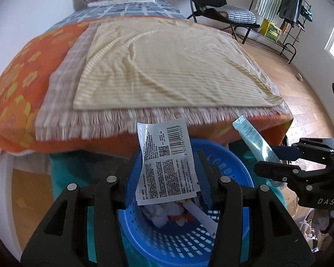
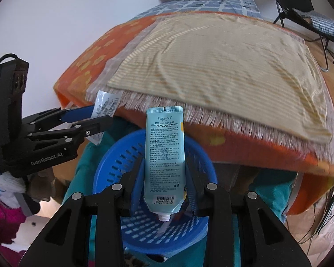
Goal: Collect trash
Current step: 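Carry tube and label to the blue basket and open both tools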
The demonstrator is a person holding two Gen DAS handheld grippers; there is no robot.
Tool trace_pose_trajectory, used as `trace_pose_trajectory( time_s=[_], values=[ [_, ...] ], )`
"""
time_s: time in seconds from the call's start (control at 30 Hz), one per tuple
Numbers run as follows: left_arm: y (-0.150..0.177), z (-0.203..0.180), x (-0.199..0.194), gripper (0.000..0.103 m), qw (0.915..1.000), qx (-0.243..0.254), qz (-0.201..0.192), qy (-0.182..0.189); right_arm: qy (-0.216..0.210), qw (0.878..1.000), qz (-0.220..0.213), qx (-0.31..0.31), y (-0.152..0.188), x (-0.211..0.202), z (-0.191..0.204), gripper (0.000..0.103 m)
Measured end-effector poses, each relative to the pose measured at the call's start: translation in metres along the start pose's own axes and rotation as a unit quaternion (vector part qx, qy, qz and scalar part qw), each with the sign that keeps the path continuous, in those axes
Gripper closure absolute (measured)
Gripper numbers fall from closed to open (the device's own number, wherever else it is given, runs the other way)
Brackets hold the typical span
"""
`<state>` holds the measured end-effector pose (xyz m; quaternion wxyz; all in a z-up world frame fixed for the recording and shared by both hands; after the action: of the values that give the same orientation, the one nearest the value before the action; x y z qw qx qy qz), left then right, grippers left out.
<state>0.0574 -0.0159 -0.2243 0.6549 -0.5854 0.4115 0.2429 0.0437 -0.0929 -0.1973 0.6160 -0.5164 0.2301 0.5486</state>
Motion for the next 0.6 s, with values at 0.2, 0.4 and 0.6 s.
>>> trace_pose_trajectory(
  time_s=[0.2,0.4,0.6],
  values=[
    [0.022,-0.002,0.008,0.054,0.9997,-0.016,0.017,0.005,-0.004,1.0,0.015,0.016,0.019,0.008,-0.002,0.07],
    [0.043,-0.008,0.02,0.053,0.999,-0.024,0.038,0.007,-0.006,0.999,0.029,0.031,0.033,0.022,-0.005,0.07],
    [0.06,-0.012,0.028,0.052,0.9979,-0.032,0.054,0.012,0.0,0.998,0.038,0.04,0.04,0.032,-0.009,0.069]
  ],
)
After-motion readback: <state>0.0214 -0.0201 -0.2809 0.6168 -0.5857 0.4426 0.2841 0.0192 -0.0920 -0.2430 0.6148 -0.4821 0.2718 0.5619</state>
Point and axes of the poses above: each gripper's, at about its wrist camera, not at the fingertips, and x roughly the way its jaws point, z to its left, y to its underside, the point moved 9 cm from there along x, roughly the way its jaws point, and after that the axes turned 13 degrees about x, right-handed, at the moved point
